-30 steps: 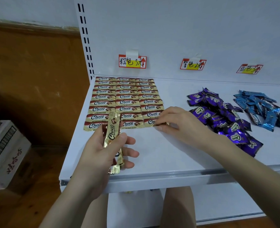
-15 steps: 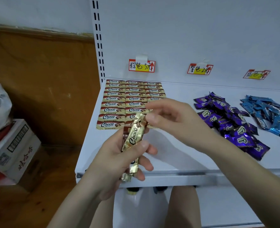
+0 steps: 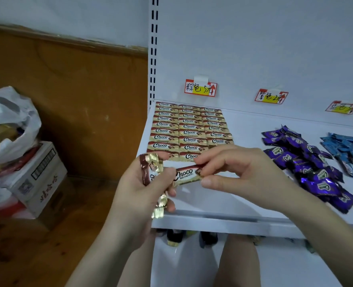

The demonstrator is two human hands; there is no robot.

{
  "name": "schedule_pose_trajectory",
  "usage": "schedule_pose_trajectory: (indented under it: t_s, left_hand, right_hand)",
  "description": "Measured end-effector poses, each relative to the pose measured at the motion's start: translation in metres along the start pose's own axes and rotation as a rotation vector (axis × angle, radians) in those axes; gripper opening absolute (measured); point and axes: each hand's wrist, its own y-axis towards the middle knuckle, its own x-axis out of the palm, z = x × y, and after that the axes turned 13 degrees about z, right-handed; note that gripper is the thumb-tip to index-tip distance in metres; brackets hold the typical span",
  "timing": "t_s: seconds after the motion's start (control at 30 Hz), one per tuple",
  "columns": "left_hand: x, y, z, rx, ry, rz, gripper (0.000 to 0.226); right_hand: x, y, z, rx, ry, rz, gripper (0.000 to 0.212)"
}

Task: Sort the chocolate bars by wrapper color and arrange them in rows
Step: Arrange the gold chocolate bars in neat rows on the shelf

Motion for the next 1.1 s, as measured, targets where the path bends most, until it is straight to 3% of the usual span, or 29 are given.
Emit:
schedule_pose_trajectory:
  t_s: [0.1, 0.2, 0.37, 0.5, 0.8, 1.1]
  left_hand:
    - [-0.007, 0.001, -0.002, 0.089, 0.068, -0.014, 0.029]
    - [-0.012, 0.002, -0.002, 0.102, 0.095, -0.018, 0.037]
    - [-0.022, 0.007, 0.003, -0.024, 0.043, 0.133, 0.023]
    - [-0.033, 0.016, 0.007, -0.193, -0.086, 0.193, 0.029]
    - [-0.041, 0.021, 0.002, -0.042, -0.040, 0.218, 0.018]
    - [-0.040, 0.021, -0.001, -0.025, -0.021, 0.210, 0.016]
  right_hand:
    - [0.008, -0.002, 0.003, -0.183, -0.258, 0.018, 0.019]
    - [0.018, -0.003, 0.005, -0.289, -0.347, 0.018, 0.019]
    - [0.029, 0.004, 0.020, -0.125, -0.330, 0.019, 0.016]
    - [0.042, 0.018, 0.034, -0.029, -0.370, -0.040, 0.009]
    - [0.058, 0.031, 0.040, -0.091, -0.415, -0.061, 0.018]
    - [0.060, 0.033, 0.046, -0.094, -0.440, -0.013, 0.014]
